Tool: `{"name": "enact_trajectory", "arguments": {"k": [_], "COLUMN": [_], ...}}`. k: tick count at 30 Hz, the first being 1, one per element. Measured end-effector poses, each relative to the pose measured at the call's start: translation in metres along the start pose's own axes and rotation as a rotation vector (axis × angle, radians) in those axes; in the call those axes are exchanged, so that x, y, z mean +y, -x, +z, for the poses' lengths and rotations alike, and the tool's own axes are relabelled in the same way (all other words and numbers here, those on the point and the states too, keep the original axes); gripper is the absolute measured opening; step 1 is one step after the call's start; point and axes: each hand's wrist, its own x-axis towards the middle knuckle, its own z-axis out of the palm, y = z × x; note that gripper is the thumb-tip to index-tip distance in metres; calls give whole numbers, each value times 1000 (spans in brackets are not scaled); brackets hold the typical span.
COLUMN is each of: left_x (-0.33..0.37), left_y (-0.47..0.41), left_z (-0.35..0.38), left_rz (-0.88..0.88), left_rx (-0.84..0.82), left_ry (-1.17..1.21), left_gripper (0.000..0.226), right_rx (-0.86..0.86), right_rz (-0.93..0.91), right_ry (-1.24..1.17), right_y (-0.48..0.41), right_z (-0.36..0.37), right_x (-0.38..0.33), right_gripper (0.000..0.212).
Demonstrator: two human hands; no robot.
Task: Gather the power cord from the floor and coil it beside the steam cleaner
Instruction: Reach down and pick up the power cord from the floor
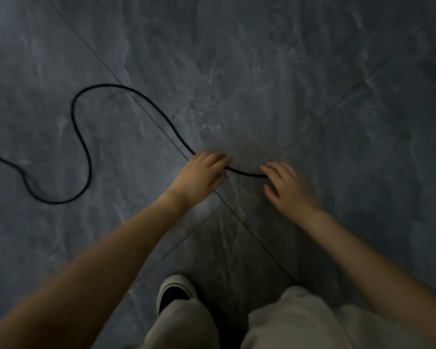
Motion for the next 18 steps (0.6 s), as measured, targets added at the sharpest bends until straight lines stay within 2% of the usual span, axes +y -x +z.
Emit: {"name": "enact_trajectory", "arguments": {"k": [2, 6, 9, 12, 18], "left_x": [-18, -28, -20, 0, 68], "left_y": [-8, -10, -10, -2, 41], "left_z": [21, 40, 30, -2, -116], "left_rz": [15, 26, -17, -78, -101], "left_rx": [10, 103, 114, 121, 169], "left_ry": [-33, -35, 41, 132, 259], "left_gripper": [38, 18, 10, 10, 14], "right_rx": [14, 83, 72, 49, 142], "right_rz": [47, 69, 100, 158, 102], "right_ry": [68, 166, 150, 133, 4], "right_y": [-8, -14, -11, -2, 40], "right_z": [17, 30, 22, -8, -126], "right_x": [11, 11, 3, -11, -68], "right_gripper": [39, 16, 14, 11, 6]}}
